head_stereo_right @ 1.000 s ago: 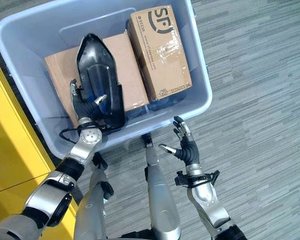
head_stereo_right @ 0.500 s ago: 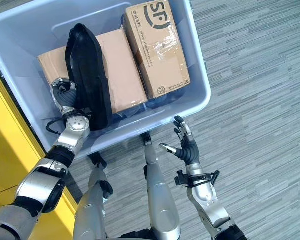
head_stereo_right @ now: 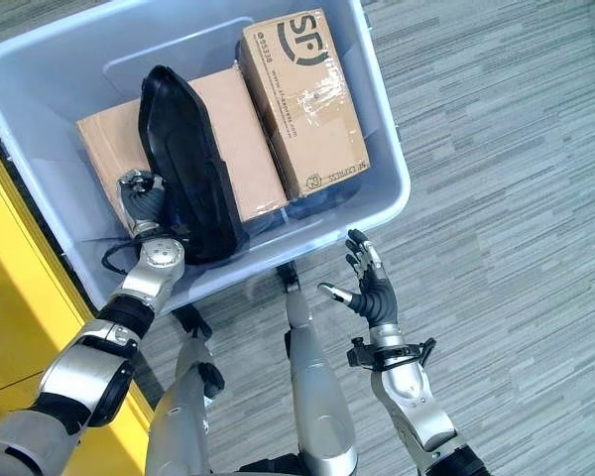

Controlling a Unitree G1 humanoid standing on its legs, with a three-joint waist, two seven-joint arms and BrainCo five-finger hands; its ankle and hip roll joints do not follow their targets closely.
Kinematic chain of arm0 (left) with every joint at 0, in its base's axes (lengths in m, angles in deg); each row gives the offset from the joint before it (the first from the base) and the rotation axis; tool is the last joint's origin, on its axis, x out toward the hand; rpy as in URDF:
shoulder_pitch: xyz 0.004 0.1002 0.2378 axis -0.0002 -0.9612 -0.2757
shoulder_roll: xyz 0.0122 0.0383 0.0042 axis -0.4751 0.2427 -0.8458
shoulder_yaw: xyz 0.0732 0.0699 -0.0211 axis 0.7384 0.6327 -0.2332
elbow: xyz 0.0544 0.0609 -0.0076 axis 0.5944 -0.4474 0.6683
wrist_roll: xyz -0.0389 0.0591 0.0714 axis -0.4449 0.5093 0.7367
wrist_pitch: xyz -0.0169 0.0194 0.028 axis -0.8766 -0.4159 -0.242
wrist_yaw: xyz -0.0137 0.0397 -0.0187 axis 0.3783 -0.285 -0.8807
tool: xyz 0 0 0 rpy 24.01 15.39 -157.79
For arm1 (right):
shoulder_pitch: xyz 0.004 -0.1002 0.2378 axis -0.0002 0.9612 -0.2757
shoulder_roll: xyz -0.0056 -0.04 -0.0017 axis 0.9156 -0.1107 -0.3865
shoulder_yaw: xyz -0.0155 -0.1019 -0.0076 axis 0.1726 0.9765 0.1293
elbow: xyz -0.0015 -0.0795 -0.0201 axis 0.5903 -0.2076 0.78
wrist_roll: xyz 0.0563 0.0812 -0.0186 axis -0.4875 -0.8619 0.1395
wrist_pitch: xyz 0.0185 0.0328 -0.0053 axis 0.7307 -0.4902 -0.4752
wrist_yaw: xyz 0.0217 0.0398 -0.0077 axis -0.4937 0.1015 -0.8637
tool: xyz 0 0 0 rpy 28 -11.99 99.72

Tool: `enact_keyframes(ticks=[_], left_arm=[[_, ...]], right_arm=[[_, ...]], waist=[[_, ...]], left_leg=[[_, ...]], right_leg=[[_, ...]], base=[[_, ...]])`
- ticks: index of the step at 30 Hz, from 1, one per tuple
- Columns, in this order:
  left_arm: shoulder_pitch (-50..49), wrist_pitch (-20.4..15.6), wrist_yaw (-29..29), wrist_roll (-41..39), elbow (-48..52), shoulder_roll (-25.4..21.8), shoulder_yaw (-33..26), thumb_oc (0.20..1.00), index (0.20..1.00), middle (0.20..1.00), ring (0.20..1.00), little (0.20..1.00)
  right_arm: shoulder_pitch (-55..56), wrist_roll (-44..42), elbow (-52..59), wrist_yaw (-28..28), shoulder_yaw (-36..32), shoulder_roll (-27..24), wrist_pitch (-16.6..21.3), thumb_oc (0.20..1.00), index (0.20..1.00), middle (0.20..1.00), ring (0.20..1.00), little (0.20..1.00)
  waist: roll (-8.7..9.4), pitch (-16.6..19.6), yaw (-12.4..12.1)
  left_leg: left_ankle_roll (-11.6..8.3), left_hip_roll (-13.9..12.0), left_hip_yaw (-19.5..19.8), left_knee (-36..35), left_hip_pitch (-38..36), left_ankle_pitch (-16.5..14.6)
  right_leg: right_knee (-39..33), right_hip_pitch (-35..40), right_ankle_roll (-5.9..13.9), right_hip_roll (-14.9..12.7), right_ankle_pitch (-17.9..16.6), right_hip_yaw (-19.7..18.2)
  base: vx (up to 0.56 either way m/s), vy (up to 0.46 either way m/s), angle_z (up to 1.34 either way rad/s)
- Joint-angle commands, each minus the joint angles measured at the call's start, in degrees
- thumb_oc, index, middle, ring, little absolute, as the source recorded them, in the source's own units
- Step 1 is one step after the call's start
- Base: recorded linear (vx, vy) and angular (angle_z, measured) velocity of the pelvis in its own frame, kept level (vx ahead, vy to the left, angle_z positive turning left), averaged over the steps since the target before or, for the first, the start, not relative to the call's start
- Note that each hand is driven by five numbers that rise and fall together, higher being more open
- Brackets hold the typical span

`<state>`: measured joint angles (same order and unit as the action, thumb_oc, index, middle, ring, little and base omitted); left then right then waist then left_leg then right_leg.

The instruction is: Move parts from the plastic box to the shelf.

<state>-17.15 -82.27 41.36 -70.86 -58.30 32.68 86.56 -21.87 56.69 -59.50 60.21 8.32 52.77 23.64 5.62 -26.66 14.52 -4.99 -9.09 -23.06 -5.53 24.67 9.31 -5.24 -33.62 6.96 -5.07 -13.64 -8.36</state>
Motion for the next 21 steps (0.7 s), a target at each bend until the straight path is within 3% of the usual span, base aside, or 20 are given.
enact_keyframes(ticks=[1, 3, 4, 21], left_arm=[[-2.36, 0.42, 1.47, -0.41, -1.31, 0.94, 0.17, 0.2, 0.2, 0.2, 0.2, 0.2], [-4.82, -0.16, 1.33, 0.4, 2.24, 0.3, -0.38, 0.2, 0.2, 0.2, 0.2, 0.2], [-5.58, -0.36, 1.33, 0.48, 3.29, 0.03, -0.75, 0.2, 0.2, 0.2, 0.2, 0.2], [-14.21, -2.58, 2.94, 2.31, 16.71, -2.82, -4.87, 0.2, 0.2, 0.2, 0.2, 0.2]], right_arm=[[-1.11, -0.97, 2.31, -0.06, -2.3, -1.59, 3.69, 1.0, 1.0, 1.0, 1.0, 1.0], [-0.95, -0.68, 1.97, 0.02, -2.72, -1.4, 3.7, 1.0, 1.0, 1.0, 1.0, 1.0], [-1.05, -0.72, 1.91, 0.0, -2.79, -1.48, 3.71, 1.0, 1.0, 1.0, 1.0, 1.0], [-0.69, -0.35, 1.88, -1.45, -4.18, -1.34, 2.35, 1.0, 1.0, 1.0, 1.0, 1.0]], waist=[[0.16, 0.13, -0.53], [-0.23, 0.84, -0.94], [-0.13, 0.86, -1.04], [-1.76, 6.35, -2.77]], left_leg=[[-2.09, -1.78, 5.98, 0.53, -4.23, -3.82], [-2.15, -1.74, 6.11, 0.53, -4.85, -3.88], [-1.93, -1.78, 5.77, 0.53, -4.4, -2.39], [-2.26, -1.51, 6.36, 0.53, -8.92, -3.53]], right_leg=[[4.83, 3.35, 3.92, -1.35, 5.16, 0.8], [4.79, 4.15, 3.86, -1.44, 5.32, 0.9], [4.97, 3.58, 3.61, -1.31, 4.23, 0.74], [3.67, 9.16, 3.84, -2.34, 4.93, 1.99]], base=[[0.0, 0.0, 0.0], [-0.04, -0.009, -0.01], [-0.08, -0.018, -0.01], [0.0, 0.007, 0.02]])
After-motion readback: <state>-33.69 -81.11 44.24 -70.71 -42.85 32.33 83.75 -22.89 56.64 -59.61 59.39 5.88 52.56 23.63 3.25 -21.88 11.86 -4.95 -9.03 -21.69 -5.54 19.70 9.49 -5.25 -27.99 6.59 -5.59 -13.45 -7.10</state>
